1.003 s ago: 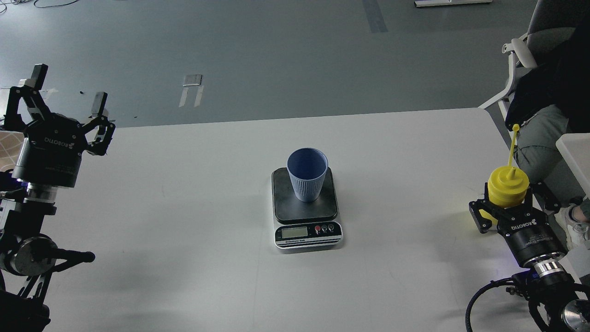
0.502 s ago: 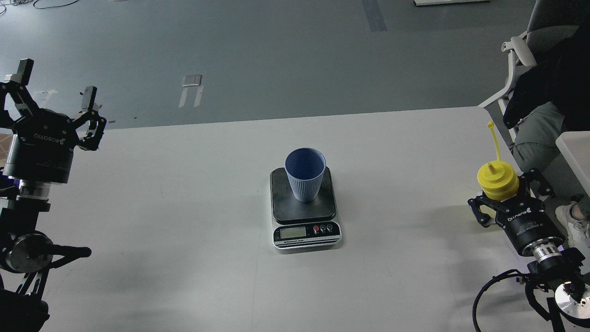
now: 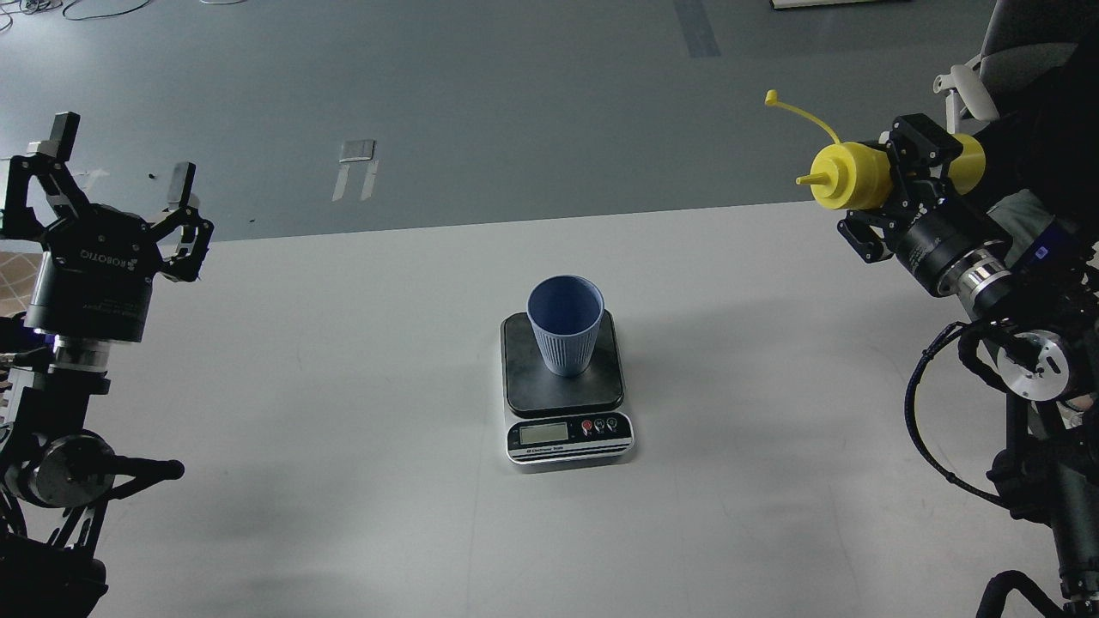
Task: Pour seasoning into cup on scale with both arms
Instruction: 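Lift the yellow bottle and swing it over the blue cup, then tilt the yellow bottle nozzle-down into the blue cup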
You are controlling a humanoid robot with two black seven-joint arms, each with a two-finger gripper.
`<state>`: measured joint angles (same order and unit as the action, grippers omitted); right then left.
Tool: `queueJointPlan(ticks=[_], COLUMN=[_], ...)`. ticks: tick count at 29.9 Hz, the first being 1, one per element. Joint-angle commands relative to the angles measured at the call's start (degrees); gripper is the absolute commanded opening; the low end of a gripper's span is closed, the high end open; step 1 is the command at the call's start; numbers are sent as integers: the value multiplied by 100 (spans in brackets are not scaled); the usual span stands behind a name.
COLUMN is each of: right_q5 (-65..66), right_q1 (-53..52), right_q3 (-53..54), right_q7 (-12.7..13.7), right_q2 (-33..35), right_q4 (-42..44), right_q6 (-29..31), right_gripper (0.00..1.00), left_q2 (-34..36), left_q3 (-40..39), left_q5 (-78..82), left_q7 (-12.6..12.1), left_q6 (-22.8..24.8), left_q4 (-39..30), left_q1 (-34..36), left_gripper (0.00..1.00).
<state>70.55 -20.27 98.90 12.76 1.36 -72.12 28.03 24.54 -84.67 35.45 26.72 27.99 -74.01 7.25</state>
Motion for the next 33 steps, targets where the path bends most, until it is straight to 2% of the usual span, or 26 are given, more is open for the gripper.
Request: queueJointPlan(ticks=[1,13,16,18,19,21,24,28,33], right_q5=[668,1629,2339,3014,3017,3726,4167,4335,4792], right_q1=[-21,-390,-399,-399,-399,-425,-460,-504,-539], right_q3=[-387,-1479,-1917,-2303,-2305,-2637,-2972,-3148,-3368], right_q7=[-54,-81,-352,-668,-669,-853,-1073,-1109,-1381], right_q2=[-49,-136,-136,-136,-136,-136,-136,-136,-136], right_q4=[-161,-689,-856,-900,-900,-909,-865,-856,-856], right_q6=[-3,-148,-411,-622,-623,-1042,-1369,-1545,-1695], right_gripper=[0,0,0,0,0,0,0,0,0], left_q2=[7,-72,-72,-72,-72,-72,-72,-63,-63], left_q3=[-5,-93,-111,-163,-164,-198,-286,-295,-304], left_q5=[-3,-3,-3,-3,-3,-11,-11,-11,-11], left_q7=[9,44,62,70,70,79,79,88,88], left_q6=[1,1,1,1,1,1,1,1,1], left_q4=[1,-8,-17,-26,-26,-26,-26,-26,-26], left_q1=[14,-13,-22,-22,-22,-30,-48,-48,-48], left_gripper=[99,99,99,99,99,99,99,99,99])
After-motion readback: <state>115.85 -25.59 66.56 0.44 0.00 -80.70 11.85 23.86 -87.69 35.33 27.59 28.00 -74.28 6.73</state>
